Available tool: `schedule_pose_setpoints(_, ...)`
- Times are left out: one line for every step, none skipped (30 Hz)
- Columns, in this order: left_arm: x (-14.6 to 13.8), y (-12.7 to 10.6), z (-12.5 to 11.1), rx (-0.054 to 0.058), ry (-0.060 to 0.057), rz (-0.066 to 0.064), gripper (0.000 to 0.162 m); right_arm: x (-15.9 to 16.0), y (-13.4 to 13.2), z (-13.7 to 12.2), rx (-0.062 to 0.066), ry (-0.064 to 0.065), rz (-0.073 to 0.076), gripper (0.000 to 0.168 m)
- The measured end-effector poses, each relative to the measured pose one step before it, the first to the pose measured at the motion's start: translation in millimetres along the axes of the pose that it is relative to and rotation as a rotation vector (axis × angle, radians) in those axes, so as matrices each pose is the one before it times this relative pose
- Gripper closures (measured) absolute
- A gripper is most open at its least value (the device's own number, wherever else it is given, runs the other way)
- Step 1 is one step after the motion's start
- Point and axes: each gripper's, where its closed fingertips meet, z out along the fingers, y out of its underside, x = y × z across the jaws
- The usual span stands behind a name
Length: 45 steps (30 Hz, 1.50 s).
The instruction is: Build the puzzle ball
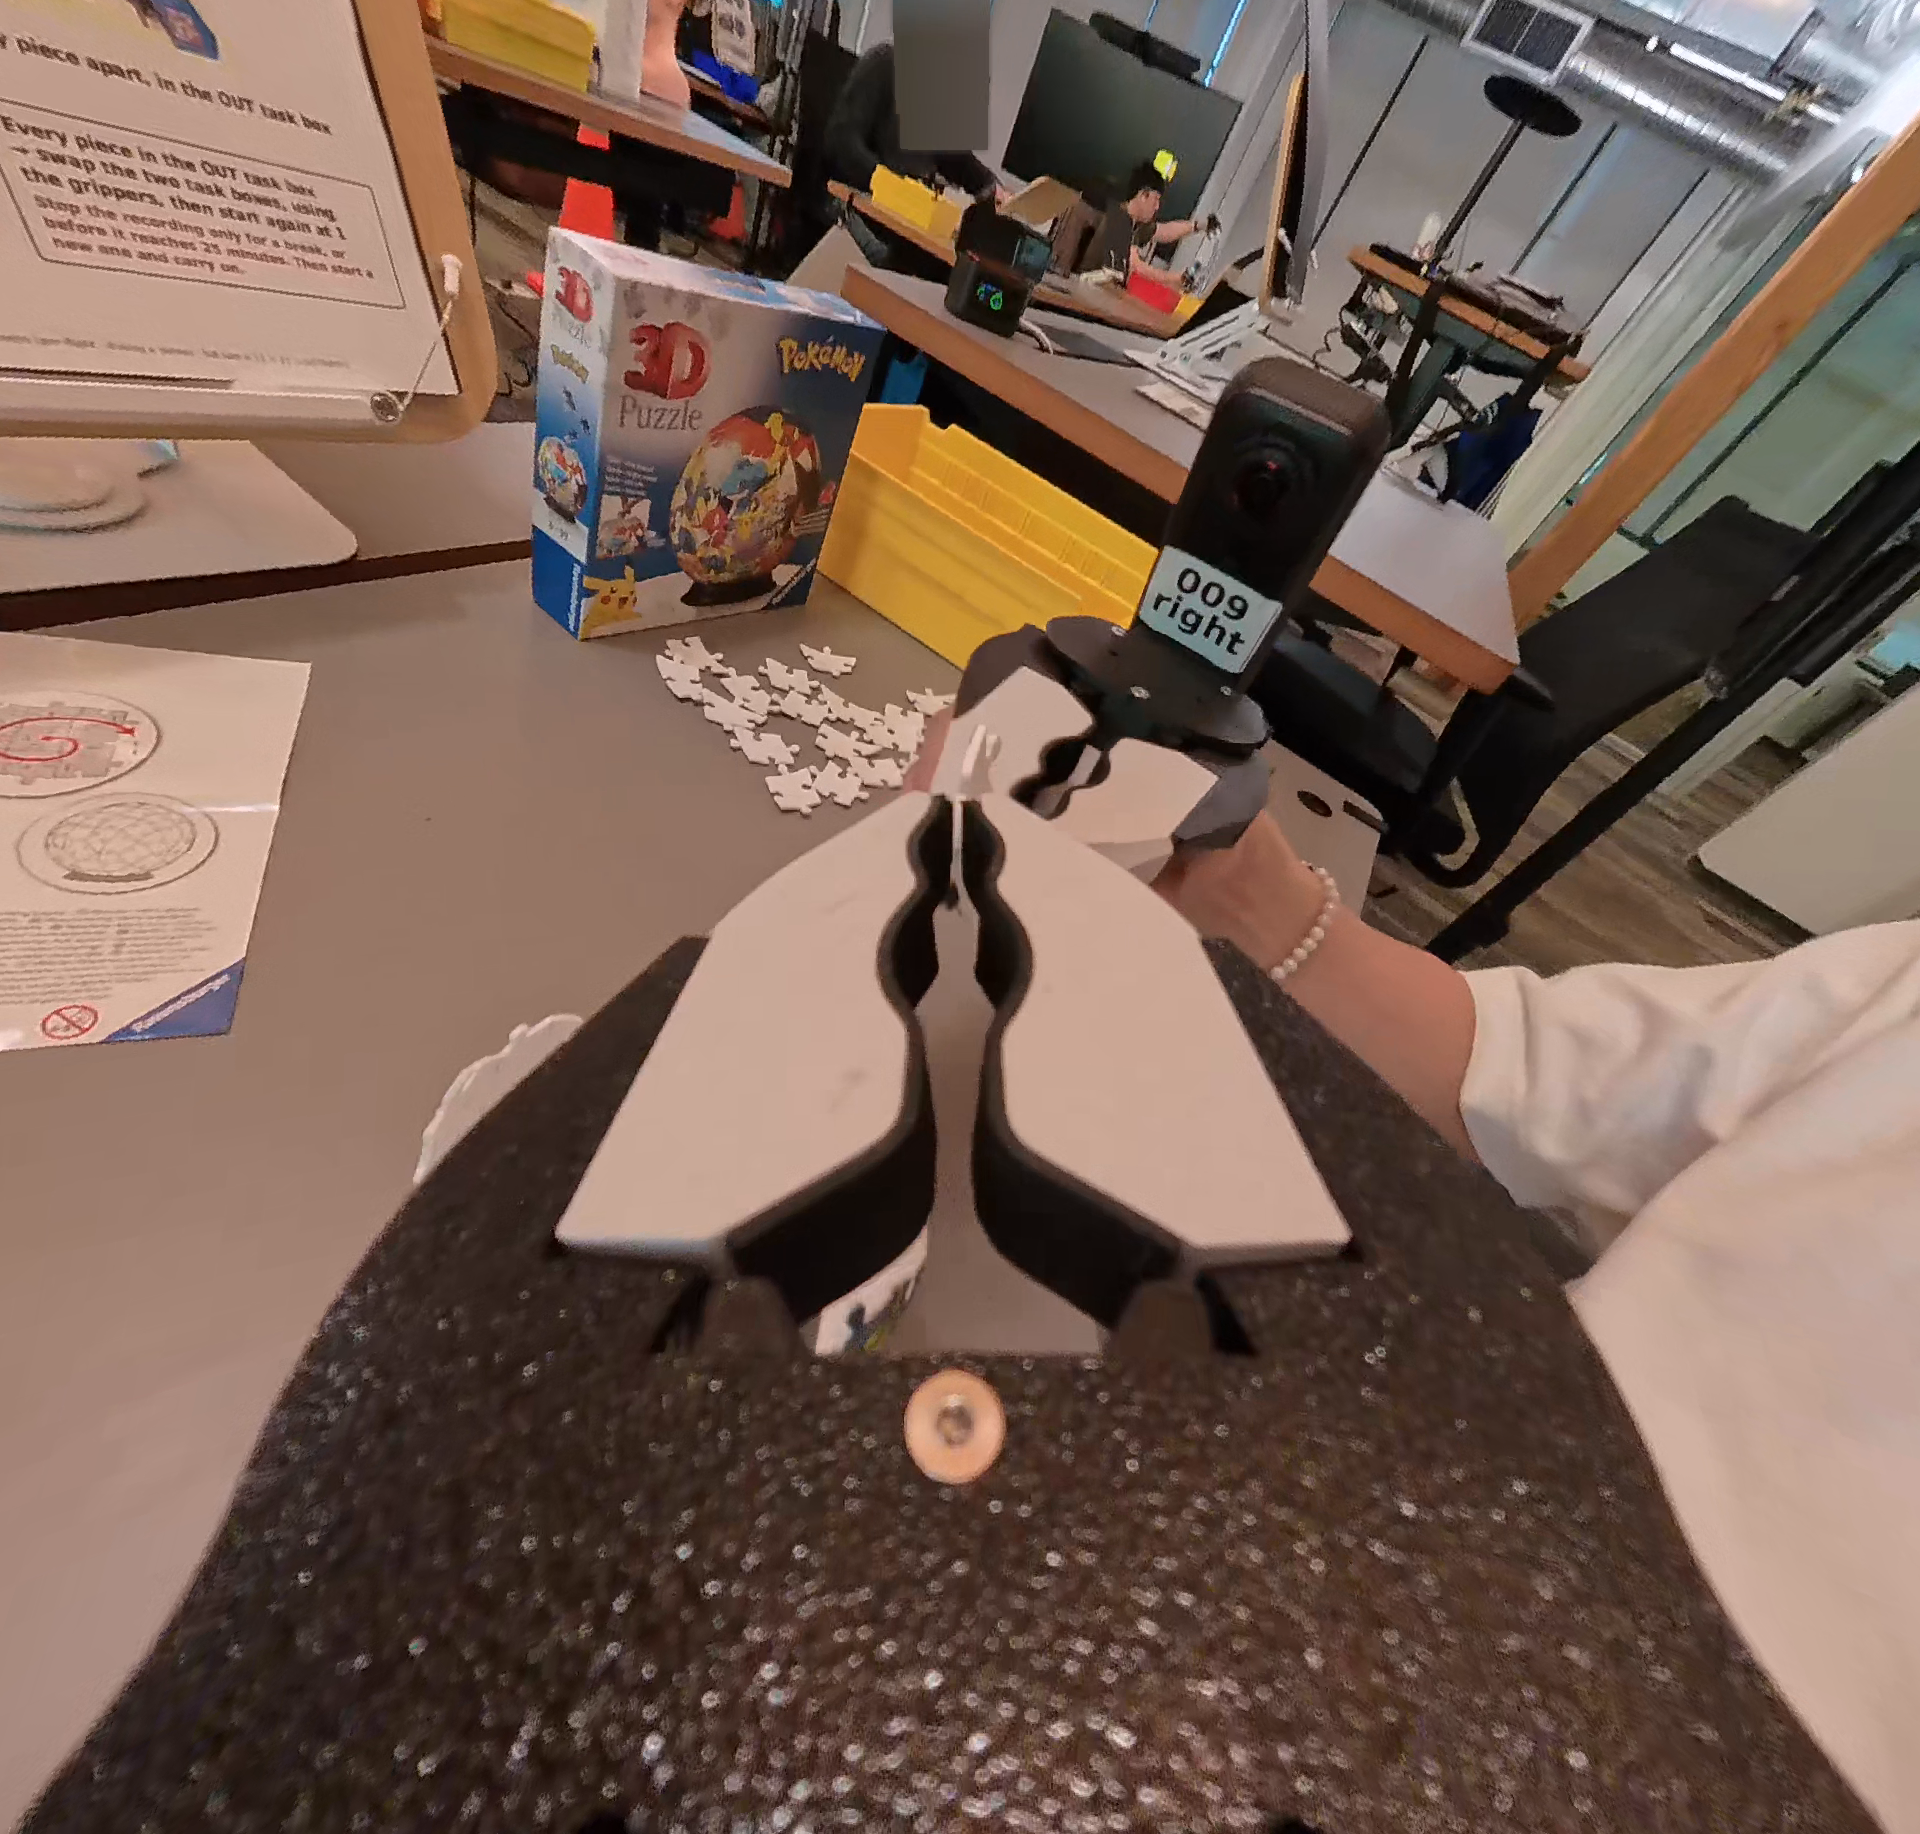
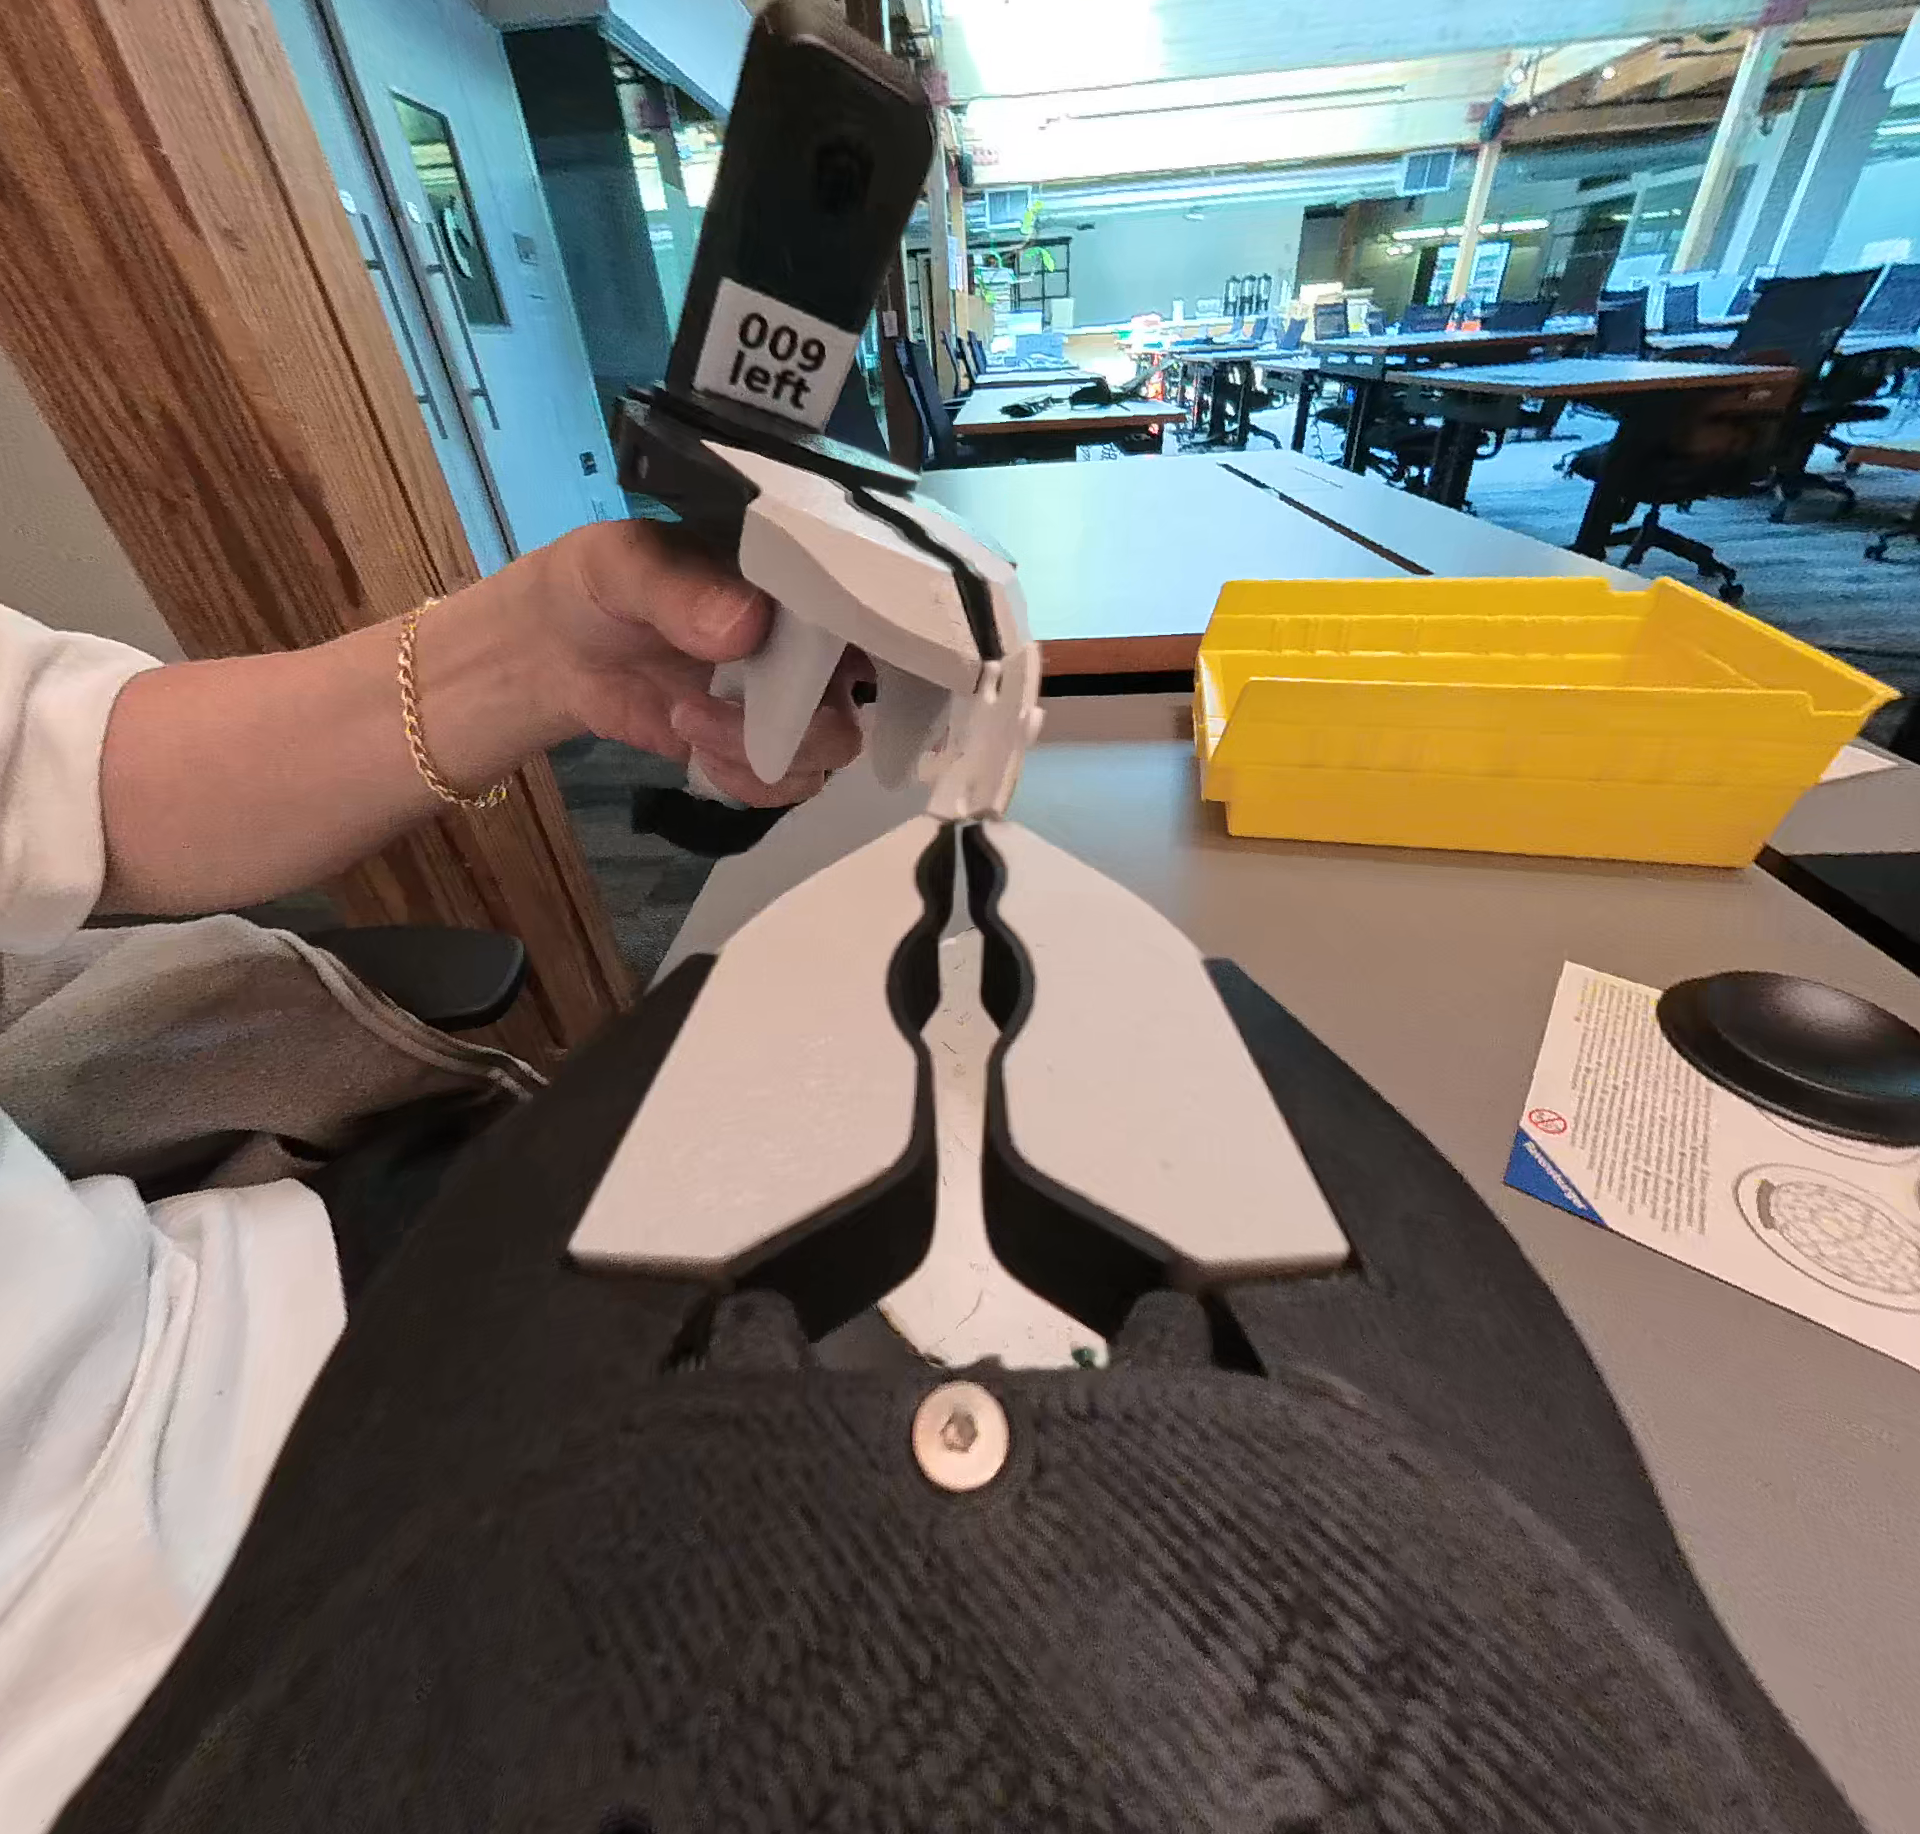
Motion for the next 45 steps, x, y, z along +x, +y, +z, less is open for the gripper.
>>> schedule_pose_setpoints(-0.23,-0.24,-0.57,0.0082,0.0019,0.0024,0.16,0.38,-0.88,-0.05,0.0056,0.0035,-0.0128,0.168)
schedule_pose_setpoints(0.1,0.05,-0.9,0.0062,0.0047,0.0036,0.161,-0.81,-0.77,-0.15,0.0061,-0.0052,-0.008,0.168)
schedule_pose_setpoints(-0.23,0.02,-0.82,0.006,-0.0005,0.0051,0.16,-1.17,-1.17,-0.27,0.0102,-0.0088,0.0067,0.168)
schedule_pose_setpoints(-0.41,0.1,-0.94,0.0061,-0.0031,0.0062,0.16,0.07,-0.85,-0.3,0.0088,-0.0035,0.0159,0.168)
schedule_pose_setpoints(-0.05,0.05,-1.0,0.0051,-0.0011,0.0072,0.16,0.68,-0.46,-0.28,0.0082,-0.0025,0.0185,0.168)
schedule_pose_setpoints(0.24,-0.09,-0.94,0.0057,-0.0003,0.0063,0.16,1.1,-0.2,-0.3,0.0072,-0.0015,0.0196,0.167)
schedule_pose_setpoints(-1.13,-0.42,-0.98,0.0073,-0.01,0.0073,0.16,1.05,-0.61,-0.06,0.0119,-0.0014,0.0242,0.165)
schedule_pose_setpoints(-3.01,0.1,-0.8,0.004,-0.025,0.0127,0.161,-0.42,-1.39,0.19,0.0183,-0.0108,0.0304,0.156)
schedule_pose_setpoints(-2.24,1.18,-0.5,-0.0022,-0.0191,0.0155,0.161,-1.19,-1.4,0.68,0.0159,-0.0153,0.037,0.151)
schedule_pose_setpoints(1.08,0.67,0.11,0.002,0.0025,0.007,0.161,1.6,0.08,0.82,0.0026,0.0043,0.0262,0.152)
schedule_pose_setpoints(2.43,0.21,0.5,0.005,0.0118,-0.0015,0.161,5.87,1.36,0.56,-0.0053,0.0372,0.0098,0.158)
schedule_pose_setpoints(0.28,0.38,0.51,0.0022,-0.0036,0.002,0.161,2.3,0.58,0.53,0.0017,0.0148,-0.0017,0.156)
schedule_pose_setpoints(-0.8,1.13,0.38,-0.0033,-0.009,0.0106,0.161,-2.64,0.15,0.5,0.0056,-0.0171,-0.0027,0.159)
schedule_pose_setpoints(0.16,0.54,0.05,-0.0002,0.0001,0.0078,0.161,-1.78,-0.39,0.06,0.0042,-0.0123,-0.0019,0.164)
schedule_pose_setpoints(1.31,0.02,-0.15,0.0032,0.01,-0.0017,0.16,0.88,-0.51,-0.12,-0.0005,0.0051,-0.0068,0.165)
schedule_pose_setpoints(1.18,0.95,-0.28,-0.0065,0.0127,-0.0069,0.16,0.22,0.22,-0.32,-0.0125,0.0016,-0.0126,0.166)
schedule_pose_setpoints(0.95,2.2,-0.8,-0.0197,0.0137,-0.0008,0.16,-1.24,1.33,-0.44,-0.0252,-0.0061,-0.0222,0.166)
schedule_pose_setpoints(0.69,3.68,-1.1,-0.0366,0.0107,0.0102,0.16,-2.29,2.62,-0.65,-0.0393,-0.0093,-0.0292,0.166)
schedule_pose_setpoints(-0.4,4.75,-1.07,-0.048,-0.0019,0.0193,0.16,-0.71,3.0,-0.52,-0.046,0.0072,-0.0326,0.166)
schedule_pose_setpoints(-1.3,4.48,-0.8,-0.0516,-0.0137,0.0267,0.16,0.35,3.33,-0.28,-0.0477,0.0205,-0.0391,0.166)
schedule_pose_setpoints(-1.82,3.24,-0.74,-0.0494,-0.0221,0.0331,0.159,0.42,3.4,0.09,-0.0462,0.0258,-0.0461,0.166)
schedule_pose_setpoints(-2.42,1.37,-0.89,-0.0434,-0.0294,0.0367,0.155,-0.32,3.25,0.51,-0.0433,0.0237,-0.0488,0.166)
schedule_pose_setpoints(-2.2,0.28,-1.12,-0.0424,-0.0287,0.0371,0.149,-1.3,3.58,0.93,-0.0451,0.0175,-0.0485,0.166)
schedule_pose_setpoints(-1.26,0.29,-1.13,-0.0471,-0.0221,0.0357,0.146,-1.24,3.15,1.14,-0.0427,0.0167,-0.045,0.166)
schedule_pose_setpoints(-0.4,0.5,-0.73,-0.0511,-0.0165,0.0336,0.143,-1.28,2.81,1.21,-0.0381,0.0141,-0.0418,0.166)
schedule_pose_setpoints(0.49,0.69,-0.22,-0.0525,-0.0117,0.0331,0.139,-2.11,2.28,1.2,-0.0315,0.0072,-0.0373,0.166)
schedule_pose_setpoints(1.52,1.08,0.01,-0.0529,-0.0058,0.0363,0.136,-1.86,1.95,1.18,-0.0263,0.0053,-0.0307,0.166)
schedule_pose_setpoints(2.07,1.36,0.19,-0.0501,-0.002,0.0374,0.138,-1.6,1.35,0.95,-0.0202,0.0028,-0.0231,0.166)
schedule_pose_setpoints(2.45,1.39,0.54,-0.0463,0.0009,0.0369,0.14,-2.05,0.45,0.85,-0.0113,-0.0045,-0.0154,0.166)
schedule_pose_setpoints(2.19,0.88,0.81,-0.0395,0.0015,0.0365,0.143,-2.38,0.14,0.71,-0.0052,-0.0112,-0.0081,0.166)
schedule_pose_setpoints(2.43,0.84,1.04,-0.0322,0.006,0.0331,0.148,-2.19,0.23,0.56,-0.0027,-0.0125,-0.0043,0.166)
schedule_pose_setpoints(3.12,1.09,1.36,-0.0293,0.014,0.0251,0.154,-1.56,0.07,0.34,-0.0004,-0.01,-0.0043,0.166)
schedule_pose_setpoints(2.8,1.04,1.66,-0.0257,0.015,0.0147,0.156,-1.21,0.2,0.3,-0.0001,-0.0078,-0.0036,0.166)
schedule_pose_setpoints(2.05,0.73,1.52,-0.0212,0.0116,0.006,0.16,-1.05,0.68,0.2,-0.0043,-0.0068,-0.003,0.166)
schedule_pose_setpoints(1.41,0.85,1.35,-0.0187,0.0086,0.0007,0.16,-1.18,1.27,0.25,-0.0084,-0.0081,-0.0041,0.166)
schedule_pose_setpoints(1.47,0.86,1.11,-0.016,0.0108,-0.0006,0.16,-0.94,0.99,0.25,-0.0075,-0.0054,-0.0059,0.166)
schedule_pose_setpoints(1.5,0.46,0.67,-0.0091,0.0116,-0.0004,0.161,-0.65,0.79,0.19,-0.005,-0.002,-0.008,0.166)
schedule_pose_setpoints(0.95,-0.34,0.59,-0.0019,0.0081,-0.0011,0.16,-0.71,0.63,0.28,-0.0039,-0.0014,-0.0062,0.166)
schedule_pose_setpoints(0.27,-0.61,0.37,0.0008,0.0037,-0.0026,0.157,0.05,0.5,0.28,-0.0032,0.0009,-0.0001,0.166)
schedule_pose_setpoints(-0.69,0.16,0.15,-0.0034,-0.0035,-0.0026,0.157,0.1,0.28,0.01,-0.002,-0.0001,0.0023,0.166)
schedule_pose_setpoints(-1.23,0.32,-0.61,-0.0049,-0.0087,0.0002,0.155,0.34,0.35,-0.11,-0.0019,-0.0004,0.0045,0.166)
schedule_pose_setpoints(-0.19,-0.73,-1.3,0.0018,-0.0023,0.0023,0.149,1.31,0.45,-0.24,-0.0002,0.0054,0.0056,0.166)
schedule_pose_setpoints(2.16,-1.73,-1.17,0.009,0.0124,0.0,0.147,2.29,0.49,-0.43,0.0019,0.0116,0.0045,0.166)
schedule_pose_setpoints(2.52,-2.2,-1.1,0.0114,0.0159,-0.0036,0.147,1.92,1.32,-0.59,-0.0024,0.0061,0.0049,0.166)
schedule_pose_setpoints(0.77,-1.65,-0.4,0.0068,0.0051,-0.0081,0.147,0.97,1.59,-0.4,-0.0044,0.0001,0.0045,0.166)
